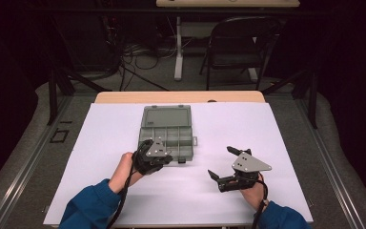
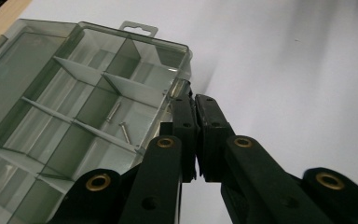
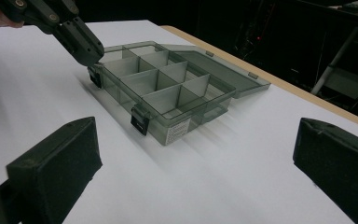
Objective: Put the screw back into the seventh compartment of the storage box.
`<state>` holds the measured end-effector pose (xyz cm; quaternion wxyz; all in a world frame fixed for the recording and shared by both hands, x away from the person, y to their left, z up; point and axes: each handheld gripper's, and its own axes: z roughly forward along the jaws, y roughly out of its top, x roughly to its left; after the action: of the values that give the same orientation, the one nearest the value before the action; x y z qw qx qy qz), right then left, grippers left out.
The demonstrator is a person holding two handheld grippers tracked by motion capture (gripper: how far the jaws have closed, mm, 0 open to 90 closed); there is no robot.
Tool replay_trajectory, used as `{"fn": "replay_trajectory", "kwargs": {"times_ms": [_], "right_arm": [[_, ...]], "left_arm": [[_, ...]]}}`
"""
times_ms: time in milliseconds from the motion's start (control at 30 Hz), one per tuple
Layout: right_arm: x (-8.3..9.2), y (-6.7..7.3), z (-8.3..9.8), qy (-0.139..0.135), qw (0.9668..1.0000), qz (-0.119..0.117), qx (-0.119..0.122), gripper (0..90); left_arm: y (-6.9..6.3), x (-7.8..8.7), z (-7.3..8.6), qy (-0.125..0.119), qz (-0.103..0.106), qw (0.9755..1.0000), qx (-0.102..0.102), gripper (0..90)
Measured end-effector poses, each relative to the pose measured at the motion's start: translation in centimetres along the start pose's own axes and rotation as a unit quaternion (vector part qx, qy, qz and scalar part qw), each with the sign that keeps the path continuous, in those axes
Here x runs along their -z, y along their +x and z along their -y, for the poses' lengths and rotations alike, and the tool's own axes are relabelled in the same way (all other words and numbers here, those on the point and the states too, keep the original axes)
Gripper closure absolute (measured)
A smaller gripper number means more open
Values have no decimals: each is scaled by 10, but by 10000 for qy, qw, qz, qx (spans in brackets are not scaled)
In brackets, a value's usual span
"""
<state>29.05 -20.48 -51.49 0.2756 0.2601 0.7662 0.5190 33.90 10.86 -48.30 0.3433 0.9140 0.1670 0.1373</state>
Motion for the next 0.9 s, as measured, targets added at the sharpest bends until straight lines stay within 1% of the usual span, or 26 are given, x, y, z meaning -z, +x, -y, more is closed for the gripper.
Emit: {"fn": "replay_trajectory", "kwargs": {"times_ms": [33,200,267,433,500,600,667,733,833,900], "right_arm": [[0,0,0,4,10000,9,4,0],[1,1,-1,-40,10000,-7,23,0],[1,1,-1,-47,10000,0,20,0],[1,1,-1,-1,10000,21,11,0],[1,1,-1,12,10000,-10,36,0],[0,2,-1,-47,10000,26,39,0],[0,1,-1,-15,10000,2,41,0],[-1,1,-1,-27,10000,21,13,0],[-1,1,0,-18,10000,-29,10,0],[-1,1,-1,-11,10000,-6,9,0]], "left_arm": [[0,0,0,-23,-16,10000,28,876],[3,1,-1,-32,-65,10000,9,876],[4,1,-2,-52,-69,10000,46,876],[7,0,-3,-76,-119,9999,50,876],[9,0,-4,-86,-120,9999,72,876],[12,0,-6,-129,-159,9998,79,876],[14,-1,-7,-157,-207,9996,115,876],[17,-3,-7,-156,-217,9995,148,876],[21,-6,-7,-153,-218,9994,206,876],[24,-9,-7,-159,-257,9992,247,876]]}}
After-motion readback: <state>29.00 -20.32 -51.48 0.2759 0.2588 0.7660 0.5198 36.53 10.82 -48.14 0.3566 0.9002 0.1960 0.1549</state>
